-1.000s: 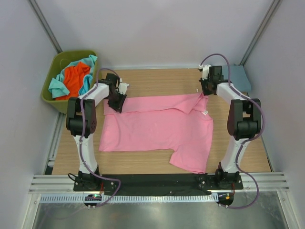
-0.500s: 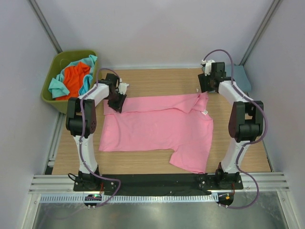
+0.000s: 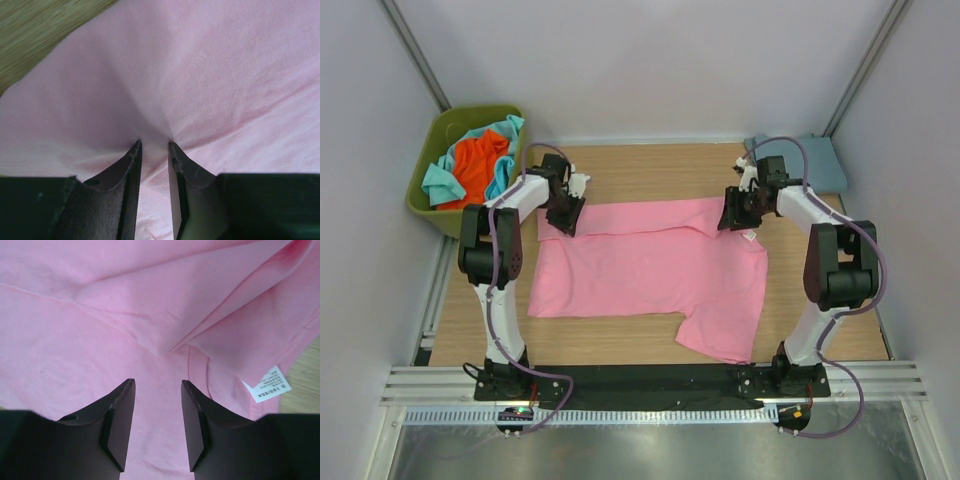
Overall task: Fold and stack the t-shirts
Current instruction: Fold the tshirt
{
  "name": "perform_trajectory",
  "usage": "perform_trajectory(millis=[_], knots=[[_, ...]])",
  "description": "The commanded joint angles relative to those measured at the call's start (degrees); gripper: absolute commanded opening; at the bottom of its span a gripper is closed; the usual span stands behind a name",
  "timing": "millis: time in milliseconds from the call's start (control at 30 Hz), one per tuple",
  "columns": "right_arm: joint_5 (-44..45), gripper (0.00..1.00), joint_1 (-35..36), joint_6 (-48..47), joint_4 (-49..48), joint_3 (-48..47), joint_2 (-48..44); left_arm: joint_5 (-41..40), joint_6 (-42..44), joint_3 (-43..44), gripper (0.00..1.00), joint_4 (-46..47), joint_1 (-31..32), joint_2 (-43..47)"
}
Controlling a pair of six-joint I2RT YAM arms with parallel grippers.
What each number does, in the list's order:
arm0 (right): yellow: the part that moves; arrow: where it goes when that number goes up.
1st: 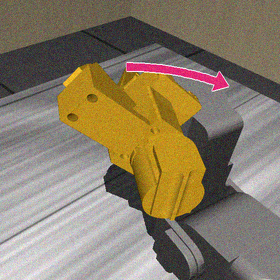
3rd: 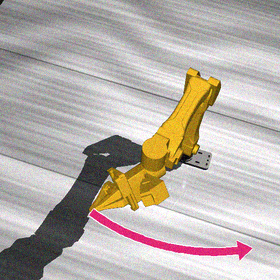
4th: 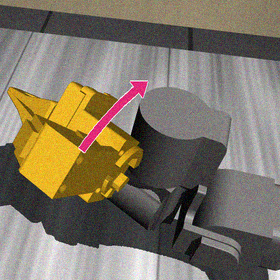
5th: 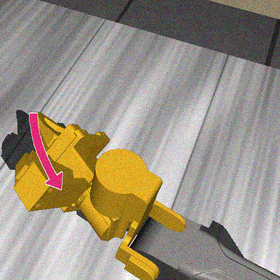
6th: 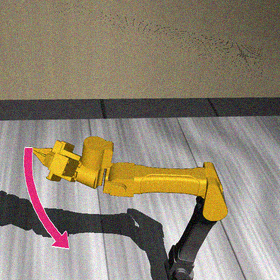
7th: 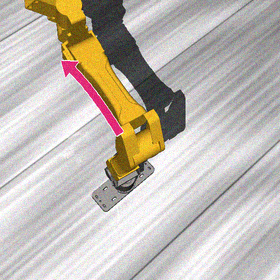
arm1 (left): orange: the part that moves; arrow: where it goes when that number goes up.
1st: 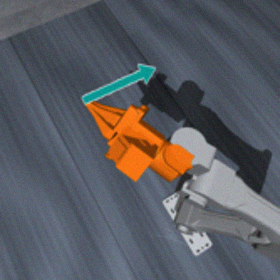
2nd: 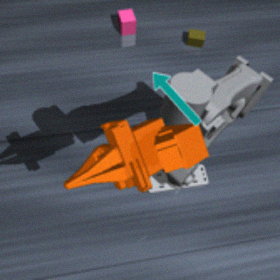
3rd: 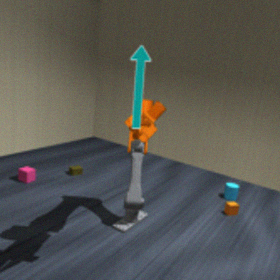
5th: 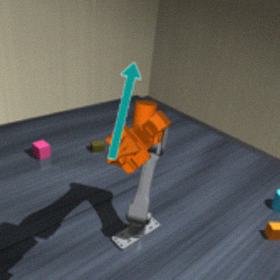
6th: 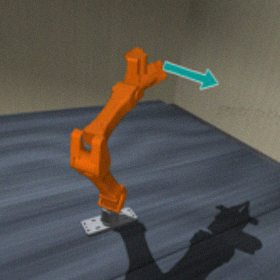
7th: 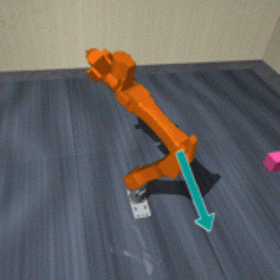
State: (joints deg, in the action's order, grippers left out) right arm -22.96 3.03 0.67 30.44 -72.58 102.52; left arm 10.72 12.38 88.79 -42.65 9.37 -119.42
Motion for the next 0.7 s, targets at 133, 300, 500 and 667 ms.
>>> perform_trajectory(millis=[133,300,500,667], knots=[[-3.58,0.47,0.57,2.23,-0.47,-4.49,5.57,0.27,-0.61,-1.34,0.28,-0.94,0.3,0.76],[-4.02,0.47,1.02,2.58,-0.64,-7.22,8.75,0.0,-0.61,-1.43,0.28,-0.85,0.39,0.5],[-4.02,0.45,2.42,2.59,-1.17,-7.76,10.24,-0.35,-0.69,-1.08,0.28,-0.94,0.83,0.06],[-3.93,0.43,2.95,2.67,-1.26,-6.88,9.63,-0.35,-0.69,-0.47,0.28,-1.2,0.92,-0.55]])
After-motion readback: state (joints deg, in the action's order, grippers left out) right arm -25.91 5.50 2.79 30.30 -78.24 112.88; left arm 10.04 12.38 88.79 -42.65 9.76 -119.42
